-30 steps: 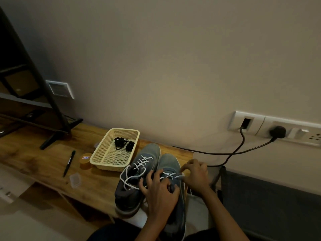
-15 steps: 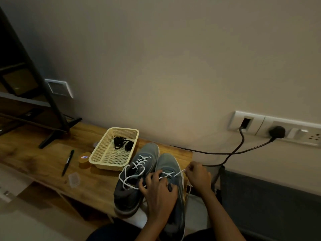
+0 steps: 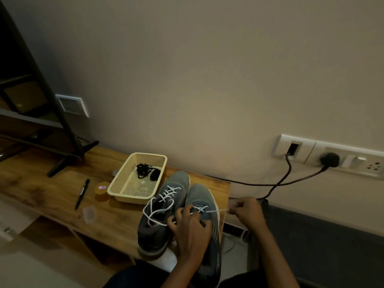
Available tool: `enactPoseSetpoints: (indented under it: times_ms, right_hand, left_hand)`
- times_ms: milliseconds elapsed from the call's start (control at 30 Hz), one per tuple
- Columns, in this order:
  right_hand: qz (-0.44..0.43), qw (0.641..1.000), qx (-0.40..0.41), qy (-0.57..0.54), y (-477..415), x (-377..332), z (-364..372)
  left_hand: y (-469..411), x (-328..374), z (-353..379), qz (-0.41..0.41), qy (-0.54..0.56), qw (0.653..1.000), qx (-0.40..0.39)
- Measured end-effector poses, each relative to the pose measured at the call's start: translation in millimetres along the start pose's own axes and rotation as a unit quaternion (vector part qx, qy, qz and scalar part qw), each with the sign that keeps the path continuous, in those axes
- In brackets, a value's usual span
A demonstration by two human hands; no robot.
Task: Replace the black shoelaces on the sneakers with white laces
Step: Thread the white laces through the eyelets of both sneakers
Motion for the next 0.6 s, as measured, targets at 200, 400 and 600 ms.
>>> enactPoseSetpoints:
  times_ms: [200,400,600]
  right_hand:
    - [-0.093,0.995,-0.040,-0.015,69,-45,-50]
    - [-0.213,0.974,-0.047,-0.053,131,-98,-84]
    - [-0.301,0.947,-0.017,-0.113,170,-140,-100]
  left_hand:
    - [6,3,-7,-0.006,0.014,0.998,-0.059]
    - [14,31,-71,0.074,0.220,0.970,-0.076]
    - [43,106,-181,0.270,0.338,0.898,-0.078]
Point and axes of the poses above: each hand's wrist, its own y-axis away from the middle knuckle, its own z-axis out of the palm, x = y × z, the point moved 8 cm from there along -y, towards the middle knuckle, and after that the axes turned 8 degrees about -x, right-handed, at the moved point
